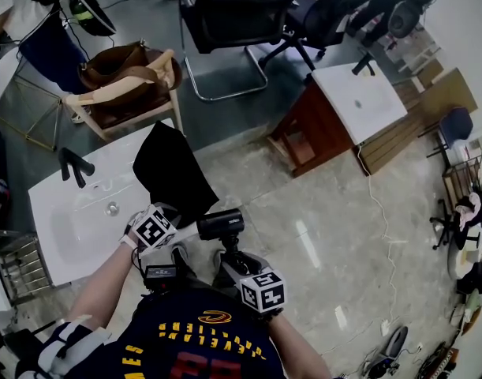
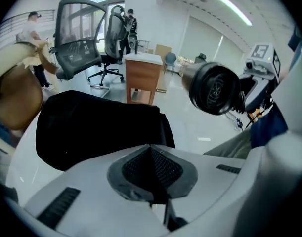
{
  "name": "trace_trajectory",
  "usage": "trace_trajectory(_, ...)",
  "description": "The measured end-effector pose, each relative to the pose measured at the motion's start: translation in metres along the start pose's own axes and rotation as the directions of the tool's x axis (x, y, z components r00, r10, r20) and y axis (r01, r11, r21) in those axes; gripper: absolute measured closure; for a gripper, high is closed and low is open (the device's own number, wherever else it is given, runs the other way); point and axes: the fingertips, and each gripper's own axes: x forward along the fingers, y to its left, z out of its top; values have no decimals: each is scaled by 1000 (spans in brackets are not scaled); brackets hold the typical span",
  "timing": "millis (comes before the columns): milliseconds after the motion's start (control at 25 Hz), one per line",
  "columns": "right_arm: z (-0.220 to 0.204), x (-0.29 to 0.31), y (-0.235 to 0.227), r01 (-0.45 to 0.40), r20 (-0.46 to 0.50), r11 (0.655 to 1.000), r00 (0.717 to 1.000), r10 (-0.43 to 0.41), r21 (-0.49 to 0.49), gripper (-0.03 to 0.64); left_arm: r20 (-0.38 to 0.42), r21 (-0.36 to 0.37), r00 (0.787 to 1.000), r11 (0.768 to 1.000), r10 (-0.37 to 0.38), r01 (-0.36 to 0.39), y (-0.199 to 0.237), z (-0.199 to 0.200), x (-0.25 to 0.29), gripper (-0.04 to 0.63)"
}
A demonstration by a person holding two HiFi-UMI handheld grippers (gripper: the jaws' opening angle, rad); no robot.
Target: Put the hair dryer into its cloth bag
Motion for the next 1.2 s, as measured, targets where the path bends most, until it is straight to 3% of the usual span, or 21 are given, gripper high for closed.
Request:
trace_trajectory(120, 1, 1, 0, -2, -1, 1000, 1000, 2, -6, 394, 141, -179, 990, 983, -17, 42, 11, 12, -21, 594)
trace_trajectory(200, 0, 3, 0, -6, -7, 1000, 1000, 5, -11, 395, 195, -212, 981, 975, -18, 60, 12, 16, -30, 594)
trace_trajectory(320, 0, 6, 2, -14, -12, 1000, 1000, 14, -14, 394, 135, -47, 990, 998, -40, 46, -6, 11, -25, 592)
trace_trajectory(400, 2, 7, 4, -18, -11, 1000, 1000, 18, -16, 396, 33, 53, 998, 998, -45, 43, -18, 2, -15, 530)
trace_trajectory(520, 3, 10, 7, -20, -11, 1000, 1000, 20, -19, 395, -100, 108, 995, 994, 5, 6, -15, -17, 0, 518)
trace_trajectory(600, 2, 10, 8, -21, -13, 1000, 1000, 21, -20, 396, -112, 87, 994, 996, 14, -4, -15, -25, 2, 520)
trace_trajectory(760, 3, 8, 7, -22, -11, 999, 1000, 22, -23, 395, -5, -61, 1000, 998, -22, 21, -9, -17, -10, 554)
trace_trajectory(960, 6, 8, 11, -31, -11, 999, 999, 30, -28, 395, 151, -259, 986, 960, -71, 109, -6, -11, -27, 554)
trace_trajectory(1040, 5, 8, 12, -35, -14, 999, 999, 34, -31, 396, 217, -286, 973, 949, -73, 135, -8, -7, -34, 554)
trace_trajectory(1200, 14, 13, 10, -37, -10, 999, 999, 36, -39, 396, 340, -284, 940, 949, -36, 139, 0, 12, -53, 563)
